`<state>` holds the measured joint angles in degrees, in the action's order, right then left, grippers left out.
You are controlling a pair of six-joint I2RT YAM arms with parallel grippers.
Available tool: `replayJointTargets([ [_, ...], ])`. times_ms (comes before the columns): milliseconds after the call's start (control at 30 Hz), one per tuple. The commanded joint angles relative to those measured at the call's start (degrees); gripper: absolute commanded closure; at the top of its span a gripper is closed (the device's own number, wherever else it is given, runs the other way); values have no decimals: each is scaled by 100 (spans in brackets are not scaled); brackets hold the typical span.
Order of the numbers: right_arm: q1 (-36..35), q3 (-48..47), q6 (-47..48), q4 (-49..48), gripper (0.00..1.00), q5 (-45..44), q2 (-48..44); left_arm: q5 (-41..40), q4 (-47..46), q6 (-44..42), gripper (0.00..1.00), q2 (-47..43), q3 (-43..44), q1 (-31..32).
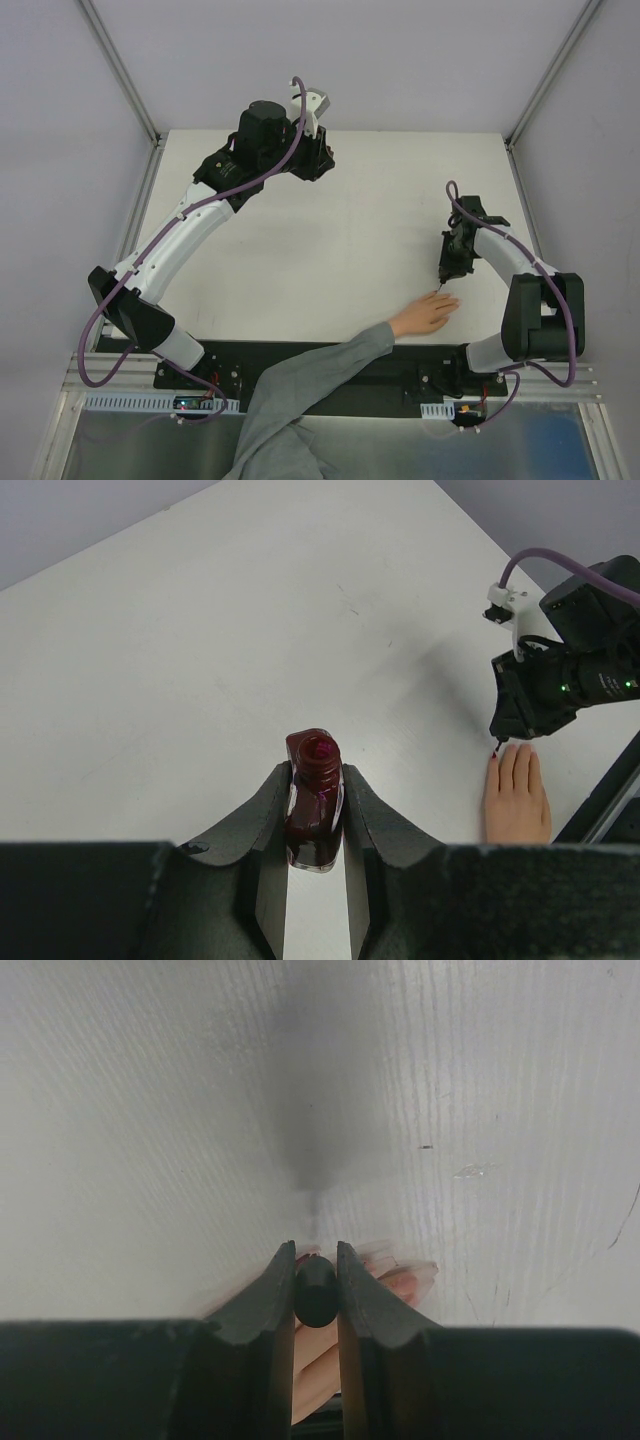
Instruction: Paint the nails
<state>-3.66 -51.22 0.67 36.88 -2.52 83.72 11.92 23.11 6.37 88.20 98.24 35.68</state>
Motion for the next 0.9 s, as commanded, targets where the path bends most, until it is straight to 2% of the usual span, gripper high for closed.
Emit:
replayJointTargets([
  [0, -117, -81, -31, 82, 100, 77, -40, 21, -123, -92, 100, -75, 126, 44],
  [867, -135, 130, -181, 135, 100, -38, -75, 47, -123, -75, 100, -110, 64, 44],
])
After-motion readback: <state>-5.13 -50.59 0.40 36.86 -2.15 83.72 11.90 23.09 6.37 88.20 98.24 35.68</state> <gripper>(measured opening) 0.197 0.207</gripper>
